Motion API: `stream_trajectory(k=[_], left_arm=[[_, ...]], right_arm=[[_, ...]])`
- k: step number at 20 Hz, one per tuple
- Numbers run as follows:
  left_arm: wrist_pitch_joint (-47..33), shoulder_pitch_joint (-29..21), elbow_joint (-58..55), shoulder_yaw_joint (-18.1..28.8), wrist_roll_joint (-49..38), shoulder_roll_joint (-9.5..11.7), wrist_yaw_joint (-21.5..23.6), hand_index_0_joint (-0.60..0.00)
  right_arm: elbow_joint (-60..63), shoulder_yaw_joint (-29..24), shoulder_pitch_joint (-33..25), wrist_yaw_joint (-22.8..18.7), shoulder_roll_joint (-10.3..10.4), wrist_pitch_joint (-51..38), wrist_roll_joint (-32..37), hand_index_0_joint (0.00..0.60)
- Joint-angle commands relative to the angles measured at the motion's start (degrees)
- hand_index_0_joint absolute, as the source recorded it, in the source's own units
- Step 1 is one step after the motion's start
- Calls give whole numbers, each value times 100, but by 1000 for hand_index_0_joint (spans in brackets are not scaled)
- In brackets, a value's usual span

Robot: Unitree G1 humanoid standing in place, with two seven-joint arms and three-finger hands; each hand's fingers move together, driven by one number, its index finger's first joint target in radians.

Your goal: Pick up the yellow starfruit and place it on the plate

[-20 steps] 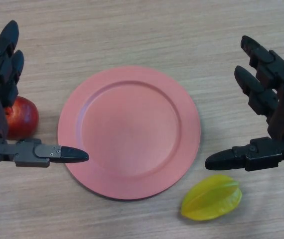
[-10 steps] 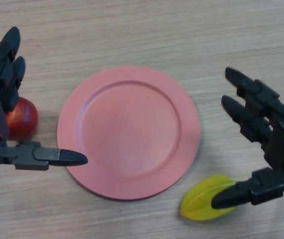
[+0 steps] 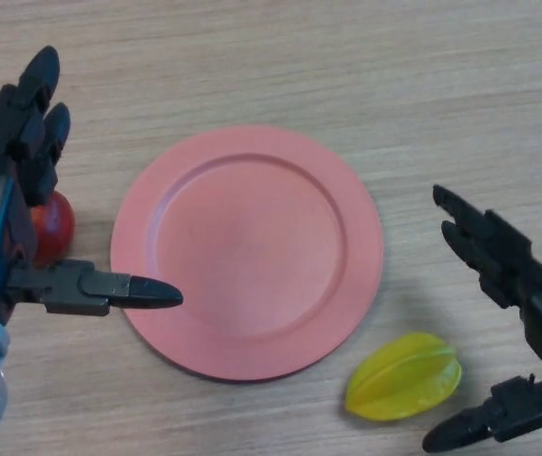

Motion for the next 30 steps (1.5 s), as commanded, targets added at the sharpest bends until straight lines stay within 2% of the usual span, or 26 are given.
stream_trajectory(k=[1, 3, 5, 9, 14, 15, 16, 17, 18, 19, 20, 26, 28, 30], left_arm=[[-585, -122, -192, 173, -70, 158, 178, 0], [-503, -149, -221, 115, -52, 160, 185, 0], [-442, -176, -299, 75, -20, 164, 137, 0], [-401, -250, -253, -113, 133, 122, 157, 0], [-314, -497, -72, -292, 152, 92, 165, 0], [-344, -540, -33, -318, 146, 91, 183, 0], [-366, -554, -20, -322, 145, 89, 196, 0], [-416, -581, 9, -331, 140, 84, 227, 0], [-453, -602, 39, -336, 129, 84, 249, 0], [-504, -642, 101, -333, 90, 89, 276, 0], [-501, -661, 122, -319, 53, 99, 279, 0], [-564, -587, 123, -274, 8, 94, 326, 0], [-588, -507, 62, -270, -13, 81, 364, 0], [-614, -439, -5, -247, -36, 76, 359, 0]], right_arm=[[130, -106, 3, -360, -50, -1190, -204, 0], [625, -106, -98, -733, -97, -1852, -654, 0], [777, -19, -57, -892, -67, -1938, -684, 0], [1149, 105, 10, -1101, -73, -2139, -644, 0], [1226, 260, 146, -1124, -30, -1824, -426, 0], [1234, 289, 160, -1121, -29, -1791, -409, 49], [1251, 300, 159, -1124, -31, -1788, -411, 150], [1299, 327, 153, -1132, -35, -1779, -412, 300], [1362, 356, 139, -1145, -42, -1784, -421, 400], [1511, 410, 104, -1178, -69, -1838, -496, 550], [1607, 430, 61, -1216, -88, -1914, -588, 600], [1316, 361, 14, -1170, -84, -1795, -434, 600], [1003, 327, 25, -929, -105, -1491, -367, 600], [897, 169, -75, -644, -163, -1613, -212, 600]])
